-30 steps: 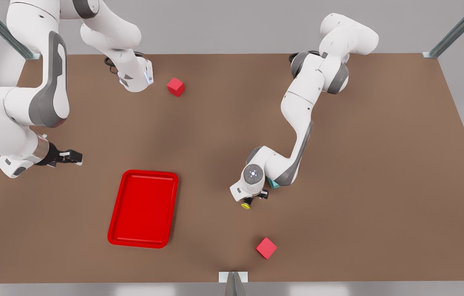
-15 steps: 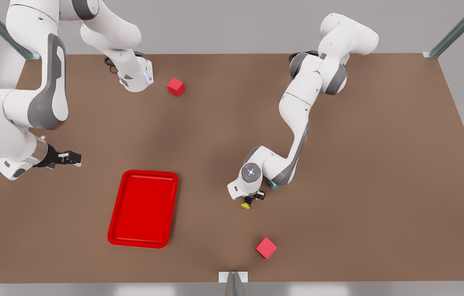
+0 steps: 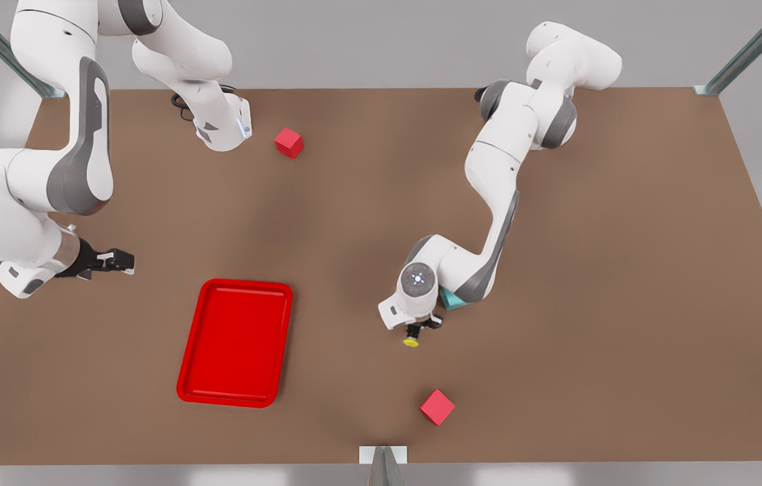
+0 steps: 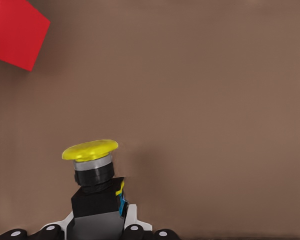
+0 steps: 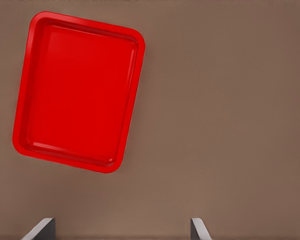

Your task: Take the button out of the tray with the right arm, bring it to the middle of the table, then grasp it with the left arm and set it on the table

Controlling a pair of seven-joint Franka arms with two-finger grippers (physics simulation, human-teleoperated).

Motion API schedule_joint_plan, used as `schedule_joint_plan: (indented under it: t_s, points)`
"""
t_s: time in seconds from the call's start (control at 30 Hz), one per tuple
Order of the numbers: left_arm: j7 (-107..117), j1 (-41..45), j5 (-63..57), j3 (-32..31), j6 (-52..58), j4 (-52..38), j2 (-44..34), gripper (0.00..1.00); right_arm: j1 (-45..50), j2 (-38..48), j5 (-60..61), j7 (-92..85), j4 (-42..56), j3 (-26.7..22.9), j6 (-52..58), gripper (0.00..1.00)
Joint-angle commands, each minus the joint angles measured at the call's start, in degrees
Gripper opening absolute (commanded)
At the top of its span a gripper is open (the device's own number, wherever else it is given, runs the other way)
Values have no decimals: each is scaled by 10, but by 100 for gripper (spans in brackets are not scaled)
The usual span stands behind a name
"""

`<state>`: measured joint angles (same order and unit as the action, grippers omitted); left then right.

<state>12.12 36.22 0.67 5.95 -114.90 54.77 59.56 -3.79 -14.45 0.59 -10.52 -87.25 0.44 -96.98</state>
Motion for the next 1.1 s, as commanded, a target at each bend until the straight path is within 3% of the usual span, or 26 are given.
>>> schedule_joint_plan:
  t_s: [0.0,0.13,0.33,0.4,0.47,0.53,0.6,0.7,1.07]
  points:
    - [-11,-22,15,4,66,0,-31,26,0,0,1,-8,1,0,4,100]
    - [83,-122,17,4,106,1,-93,26,-1,0,1,-8,1,0,2,100]
    - [157,-258,15,5,54,-1,-88,26,-1,0,1,-8,1,0,3,100]
    - [317,-244,11,50,1,-1,-85,26,-1,0,1,-8,1,0,4,100]
    - [495,-206,-66,82,-37,0,-83,26,0,0,1,-8,1,0,4,100]
    - [734,-112,-163,174,-53,3,-56,26,0,0,1,-8,1,0,4,100]
    - [885,-75,-279,177,-46,7,-35,25,0,0,1,-8,1,0,4,100]
    - [967,-65,-368,179,-43,9,-11,25,0,0,1,-8,1,0,4,100]
    - [1140,-131,-371,259,-197,8,93,25,-1,0,1,-8,1,0,4,100]
